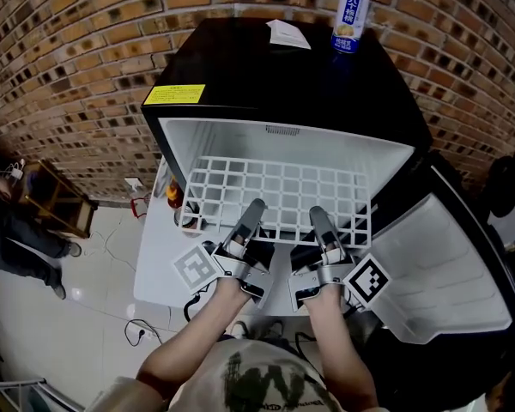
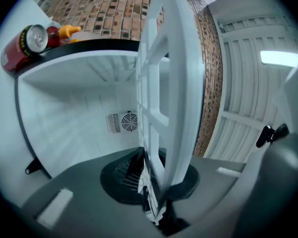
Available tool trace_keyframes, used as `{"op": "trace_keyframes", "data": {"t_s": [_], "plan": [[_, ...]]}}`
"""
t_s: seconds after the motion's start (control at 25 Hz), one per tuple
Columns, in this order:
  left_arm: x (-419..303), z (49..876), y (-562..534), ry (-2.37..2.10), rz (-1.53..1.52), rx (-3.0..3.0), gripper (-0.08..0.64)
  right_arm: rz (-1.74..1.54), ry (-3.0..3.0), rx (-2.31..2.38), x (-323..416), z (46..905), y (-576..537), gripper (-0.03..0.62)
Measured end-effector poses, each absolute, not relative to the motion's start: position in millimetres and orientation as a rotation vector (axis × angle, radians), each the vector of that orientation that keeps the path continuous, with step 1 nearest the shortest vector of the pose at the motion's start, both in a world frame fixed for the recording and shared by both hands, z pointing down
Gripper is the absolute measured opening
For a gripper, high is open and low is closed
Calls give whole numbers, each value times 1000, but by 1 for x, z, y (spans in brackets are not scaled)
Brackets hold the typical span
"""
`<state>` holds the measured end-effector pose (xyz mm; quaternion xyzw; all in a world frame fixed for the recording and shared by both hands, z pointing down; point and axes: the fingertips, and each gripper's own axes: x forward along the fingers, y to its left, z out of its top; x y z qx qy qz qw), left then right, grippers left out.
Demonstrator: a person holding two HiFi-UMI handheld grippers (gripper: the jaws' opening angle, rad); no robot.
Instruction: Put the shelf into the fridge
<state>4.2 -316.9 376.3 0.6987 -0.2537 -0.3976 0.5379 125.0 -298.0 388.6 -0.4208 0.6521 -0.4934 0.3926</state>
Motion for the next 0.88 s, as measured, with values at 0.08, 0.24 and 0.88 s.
{"op": "trace_keyframes", "data": {"t_s": [0.08,0.24,0.88], "plan": [[4,376,-322,-625,-935,1703,28,-1233,1679,-1082,126,387,-303,37],[3,373,-331,-653,-939,1763,43,-1213,1698,-1100,127,386,-313,41],[4,363,-375,-673,-1005,1901,114,-907,1910,-1266,133,367,-358,95]]}}
